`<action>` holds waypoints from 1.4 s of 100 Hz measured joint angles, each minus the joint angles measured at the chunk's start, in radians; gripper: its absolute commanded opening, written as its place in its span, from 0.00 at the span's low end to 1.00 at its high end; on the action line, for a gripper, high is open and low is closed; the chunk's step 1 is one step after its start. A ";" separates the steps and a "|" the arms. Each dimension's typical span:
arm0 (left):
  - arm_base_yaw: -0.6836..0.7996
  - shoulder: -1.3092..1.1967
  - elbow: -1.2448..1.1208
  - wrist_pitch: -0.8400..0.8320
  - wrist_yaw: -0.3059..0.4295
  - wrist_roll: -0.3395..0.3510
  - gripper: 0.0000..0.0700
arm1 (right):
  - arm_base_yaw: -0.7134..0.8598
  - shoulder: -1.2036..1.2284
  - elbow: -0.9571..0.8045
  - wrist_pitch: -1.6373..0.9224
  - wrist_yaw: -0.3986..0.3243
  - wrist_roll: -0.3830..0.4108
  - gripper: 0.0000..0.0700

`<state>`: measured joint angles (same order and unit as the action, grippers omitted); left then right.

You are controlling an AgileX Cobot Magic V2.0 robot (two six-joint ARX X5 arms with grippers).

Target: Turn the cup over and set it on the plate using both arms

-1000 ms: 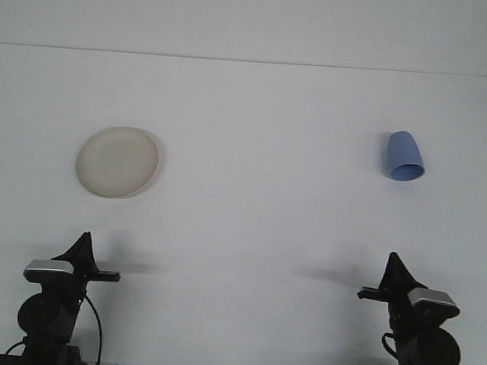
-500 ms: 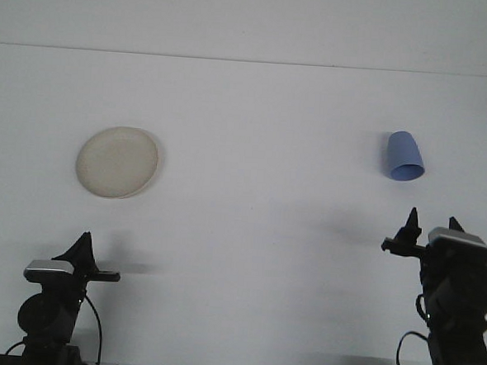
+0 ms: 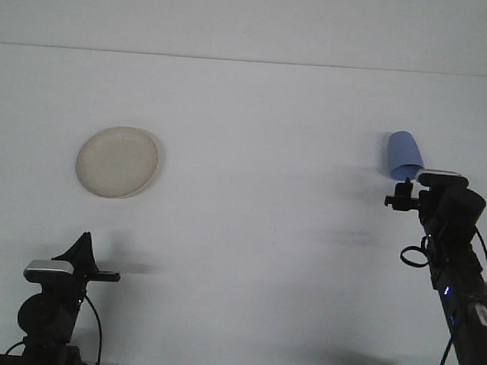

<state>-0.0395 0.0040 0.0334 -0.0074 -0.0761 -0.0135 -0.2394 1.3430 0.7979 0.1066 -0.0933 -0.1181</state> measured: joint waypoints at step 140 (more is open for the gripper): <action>0.000 0.000 0.000 0.000 0.000 0.000 0.02 | -0.115 0.538 0.242 0.359 -0.301 0.049 0.00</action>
<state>-0.0395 0.0040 0.0334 -0.0074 -0.0761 -0.0135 -0.3546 1.8809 1.0401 0.4660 -0.3946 -0.0692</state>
